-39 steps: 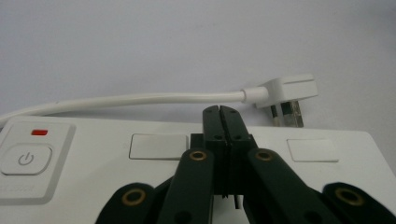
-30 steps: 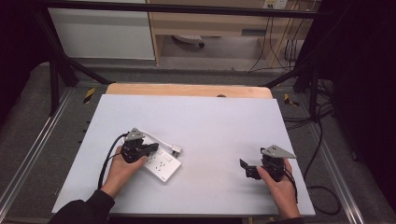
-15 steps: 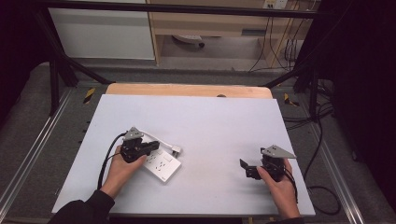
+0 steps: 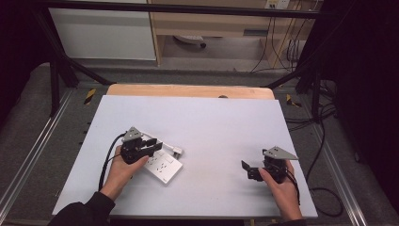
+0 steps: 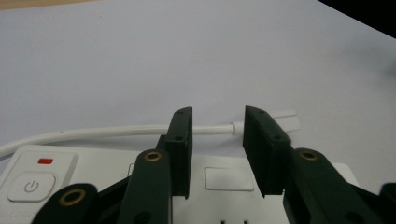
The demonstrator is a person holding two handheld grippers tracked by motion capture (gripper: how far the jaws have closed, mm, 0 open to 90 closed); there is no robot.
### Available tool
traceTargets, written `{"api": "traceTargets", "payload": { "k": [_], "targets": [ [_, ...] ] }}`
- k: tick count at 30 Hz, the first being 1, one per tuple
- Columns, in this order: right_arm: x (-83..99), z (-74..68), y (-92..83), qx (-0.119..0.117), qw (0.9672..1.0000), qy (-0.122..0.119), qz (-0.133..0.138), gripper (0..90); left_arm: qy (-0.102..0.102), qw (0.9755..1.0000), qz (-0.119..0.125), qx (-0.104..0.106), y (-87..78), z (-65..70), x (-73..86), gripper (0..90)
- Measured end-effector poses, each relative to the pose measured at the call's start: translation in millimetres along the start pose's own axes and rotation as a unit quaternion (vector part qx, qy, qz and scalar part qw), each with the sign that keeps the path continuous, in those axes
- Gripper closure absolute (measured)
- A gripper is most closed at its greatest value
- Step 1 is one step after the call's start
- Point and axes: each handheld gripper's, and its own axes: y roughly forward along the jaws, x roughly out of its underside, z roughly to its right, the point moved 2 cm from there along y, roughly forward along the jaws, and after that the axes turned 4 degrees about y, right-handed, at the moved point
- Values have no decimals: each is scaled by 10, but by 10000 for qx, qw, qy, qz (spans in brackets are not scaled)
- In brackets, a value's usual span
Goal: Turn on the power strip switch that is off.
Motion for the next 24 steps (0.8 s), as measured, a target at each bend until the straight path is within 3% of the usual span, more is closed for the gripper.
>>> {"api": "traceTargets", "payload": {
  "k": [7, 10, 13, 16, 24],
  "targets": [
    [0, 0, 0, -5, 10000, 2, -5, 28, 60, 9999, 45, -113, -7, 12, -18, 513],
    [3, 3, 2, 8, 10000, -16, -20, 28, -6, 9999, 64, -143, 0, 21, -25, 424],
    [3, 2, 1, 5, 10000, -2, -15, 28, -37, 9995, 89, -306, 7, 30, -46, 225],
    [3, -4, 3, 2, 10000, -5, -17, 28, -110, 9995, 80, -276, 13, 45, -63, 86],
    [2, -4, 7, -6, 10000, -4, -17, 28, -98, 9994, 219, -256, -23, 70, -104, 70]
  ]
}}
